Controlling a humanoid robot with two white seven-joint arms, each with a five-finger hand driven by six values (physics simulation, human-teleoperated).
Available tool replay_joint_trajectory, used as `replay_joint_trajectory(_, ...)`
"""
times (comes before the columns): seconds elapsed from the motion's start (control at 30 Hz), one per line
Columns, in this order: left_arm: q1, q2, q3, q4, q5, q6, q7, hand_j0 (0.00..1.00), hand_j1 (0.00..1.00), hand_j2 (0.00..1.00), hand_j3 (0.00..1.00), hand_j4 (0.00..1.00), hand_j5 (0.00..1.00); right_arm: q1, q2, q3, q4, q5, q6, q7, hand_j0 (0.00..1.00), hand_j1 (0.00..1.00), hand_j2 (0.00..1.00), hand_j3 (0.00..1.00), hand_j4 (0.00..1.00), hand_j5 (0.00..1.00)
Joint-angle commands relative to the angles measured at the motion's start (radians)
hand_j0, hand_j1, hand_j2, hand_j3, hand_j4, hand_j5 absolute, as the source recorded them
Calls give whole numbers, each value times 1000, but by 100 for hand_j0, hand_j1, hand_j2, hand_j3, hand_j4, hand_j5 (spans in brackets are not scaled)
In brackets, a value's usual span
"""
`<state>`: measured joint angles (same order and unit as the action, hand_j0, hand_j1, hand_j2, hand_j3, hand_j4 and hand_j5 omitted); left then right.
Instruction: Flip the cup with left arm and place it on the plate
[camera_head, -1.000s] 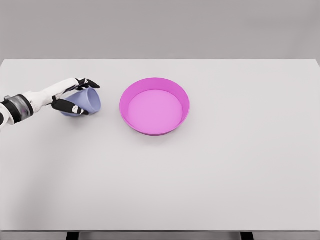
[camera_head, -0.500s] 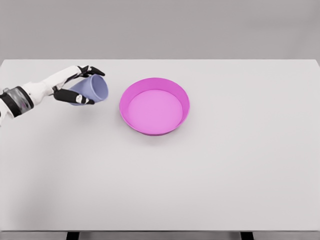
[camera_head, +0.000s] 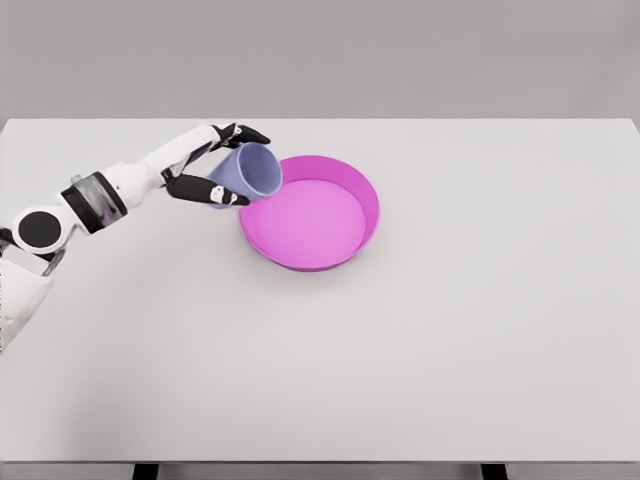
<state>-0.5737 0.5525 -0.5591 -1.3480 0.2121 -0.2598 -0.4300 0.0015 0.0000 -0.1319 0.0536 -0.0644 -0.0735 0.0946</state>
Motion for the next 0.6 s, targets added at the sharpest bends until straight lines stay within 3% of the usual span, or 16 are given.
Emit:
replay_joint_trajectory(0.0,0,-32,1,-2,7,-4,0,74,74,74,74,74,74,0,0,0,0,0,0,-1,100,100,100,100,100,100)
replay_joint_trajectory(0.57,6,-120,-10,9,6,-1,2,71,71,71,71,71,71,0,0,0,0,0,0,-1,100,100,100,100,100,100)
